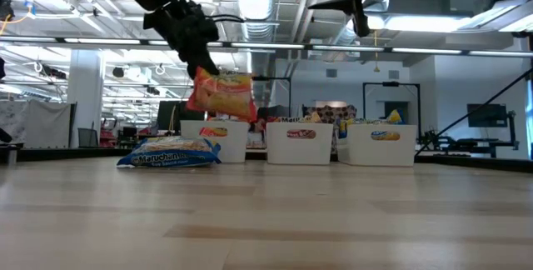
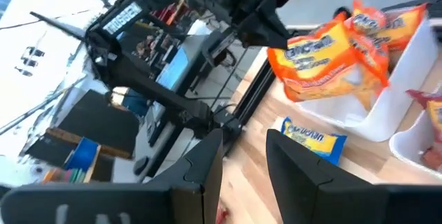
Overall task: Sort Maruchan noodles
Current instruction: Put the orange noodle pack into the left white bin
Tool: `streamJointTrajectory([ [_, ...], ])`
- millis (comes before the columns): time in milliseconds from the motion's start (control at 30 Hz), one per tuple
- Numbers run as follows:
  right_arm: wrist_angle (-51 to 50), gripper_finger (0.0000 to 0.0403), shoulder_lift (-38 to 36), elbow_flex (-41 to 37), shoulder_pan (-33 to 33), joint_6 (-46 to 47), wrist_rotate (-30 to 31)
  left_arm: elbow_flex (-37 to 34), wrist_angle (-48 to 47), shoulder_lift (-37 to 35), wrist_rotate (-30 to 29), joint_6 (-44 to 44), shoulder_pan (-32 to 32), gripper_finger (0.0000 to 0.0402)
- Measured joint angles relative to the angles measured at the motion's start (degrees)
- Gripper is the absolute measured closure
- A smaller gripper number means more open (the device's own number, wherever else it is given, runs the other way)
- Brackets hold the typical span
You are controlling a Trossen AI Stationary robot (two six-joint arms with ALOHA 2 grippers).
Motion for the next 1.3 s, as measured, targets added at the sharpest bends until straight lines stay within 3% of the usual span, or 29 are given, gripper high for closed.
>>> streamJointTrajectory([
  [467,0.74,0.0266,0.02,0.00,-0.11,-0.04,2.76,0.01,-5.00,2.65,-5.15,5.49,0.90,0.0401],
  [700,0.83,0.0266,0.02,0.00,-2.09,-0.04,2.55,0.00,1.68,5.49,-6.15,-0.11,0.85,0.0401],
  [1100,0.76,0.0266,0.02,0.00,-4.47,-0.04,-2.86,0.01,2.42,13.31,-2.90,-6.20,-0.14,0.0401],
  [1300,0.68,0.0266,0.02,-0.01,-4.57,-0.07,-3.04,0.01,2.66,14.53,-8.17,-6.82,-0.46,0.0401],
])
